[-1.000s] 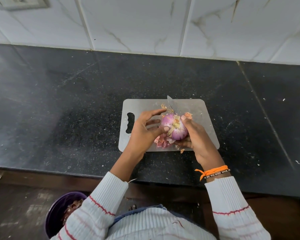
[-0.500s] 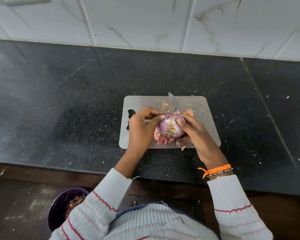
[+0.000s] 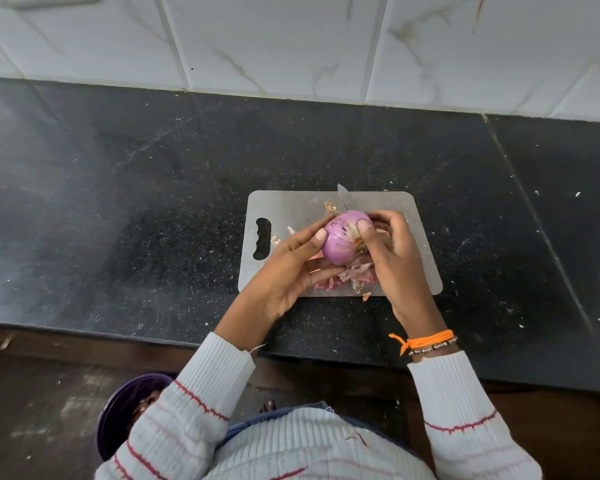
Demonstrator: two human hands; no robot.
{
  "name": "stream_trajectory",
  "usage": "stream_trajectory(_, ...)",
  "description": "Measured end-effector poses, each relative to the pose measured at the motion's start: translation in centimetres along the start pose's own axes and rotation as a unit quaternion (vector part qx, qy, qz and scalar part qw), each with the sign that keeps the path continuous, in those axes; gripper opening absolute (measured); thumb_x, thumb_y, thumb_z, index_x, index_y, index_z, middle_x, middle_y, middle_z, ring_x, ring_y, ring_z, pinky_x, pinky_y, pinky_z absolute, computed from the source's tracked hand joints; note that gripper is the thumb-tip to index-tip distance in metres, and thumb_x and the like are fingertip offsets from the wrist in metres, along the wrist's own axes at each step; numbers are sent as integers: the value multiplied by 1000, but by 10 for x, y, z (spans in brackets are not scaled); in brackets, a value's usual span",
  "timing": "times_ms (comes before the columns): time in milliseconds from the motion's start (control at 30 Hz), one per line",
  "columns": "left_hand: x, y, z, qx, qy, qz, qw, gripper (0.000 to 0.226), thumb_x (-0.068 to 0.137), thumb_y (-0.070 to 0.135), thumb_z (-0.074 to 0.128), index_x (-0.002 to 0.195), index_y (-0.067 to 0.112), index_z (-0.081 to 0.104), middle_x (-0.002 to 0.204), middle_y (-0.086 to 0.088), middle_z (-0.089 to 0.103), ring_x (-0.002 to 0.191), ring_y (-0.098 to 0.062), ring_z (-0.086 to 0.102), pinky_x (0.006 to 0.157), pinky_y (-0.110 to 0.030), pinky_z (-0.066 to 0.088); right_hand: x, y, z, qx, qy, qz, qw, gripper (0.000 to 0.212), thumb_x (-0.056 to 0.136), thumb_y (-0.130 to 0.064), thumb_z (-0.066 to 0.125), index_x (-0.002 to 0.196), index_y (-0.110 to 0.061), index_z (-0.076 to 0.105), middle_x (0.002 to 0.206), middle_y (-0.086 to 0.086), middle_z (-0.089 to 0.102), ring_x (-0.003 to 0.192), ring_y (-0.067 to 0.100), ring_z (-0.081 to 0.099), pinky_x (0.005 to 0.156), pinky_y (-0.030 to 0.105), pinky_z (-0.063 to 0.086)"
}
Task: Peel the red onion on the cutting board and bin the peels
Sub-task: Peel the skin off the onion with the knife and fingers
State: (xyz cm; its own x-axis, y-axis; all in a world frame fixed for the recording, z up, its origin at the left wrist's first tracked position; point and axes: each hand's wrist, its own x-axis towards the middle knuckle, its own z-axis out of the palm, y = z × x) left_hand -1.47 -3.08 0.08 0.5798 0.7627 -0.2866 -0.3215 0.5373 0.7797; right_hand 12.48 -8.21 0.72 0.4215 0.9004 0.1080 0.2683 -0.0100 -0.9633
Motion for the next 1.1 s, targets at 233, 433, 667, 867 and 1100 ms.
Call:
stream_trajectory(233, 1, -2, 0, -92, -13, -9, 996, 41, 73, 8, 58, 114, 5, 59, 98, -13, 70, 89, -29, 68, 80, -39, 55, -3, -3, 13, -101, 132, -177, 970, 11, 86, -13, 64, 95, -7, 65, 94, 3, 64, 87, 3, 58, 73, 6, 44)
stream_trajectory(433, 1, -2, 3, -104, 29, -6, 994, 34, 75, 5, 59, 109, 0, 58, 103, -16, 63, 81, -24, 70, 67, -34, 60, -5, -4, 17, -87, 116, -176, 974, 13, 80, -14, 70, 91, -8, 68, 96, -3, 63, 92, 10, 63, 75, 33, 57)
stream_trajectory(667, 1, -4, 5, -116, 33, -8, 993, 37, 76, 1, 59, 113, -3, 56, 102, -17, 64, 81, -25, 70, 68, -38, 59, -6, -5, 16, -71, 110, -170, 977, 17, 77, -15, 70, 92, -9, 69, 97, -6, 63, 93, 10, 64, 72, 35, 59)
stream_trajectory(867, 0, -3, 5, -108, 33, -13, 994, 42, 70, 6, 62, 111, -2, 56, 99, -19, 66, 82, -28, 69, 74, -41, 56, -5, -2, 11, -64, 112, -159, 979, 14, 81, -2, 66, 93, -8, 70, 95, -2, 66, 90, 6, 65, 74, 17, 54)
stream_trajectory(1100, -1, -3, 2, -102, 34, -27, 994, 52, 73, 10, 61, 122, -4, 51, 111, -22, 61, 92, -31, 66, 73, -37, 59, -3, 1, 9, -97, 107, -132, 981, 15, 94, -12, 41, 88, -10, 54, 86, 4, 57, 79, 14, 56, 66, 20, 47)
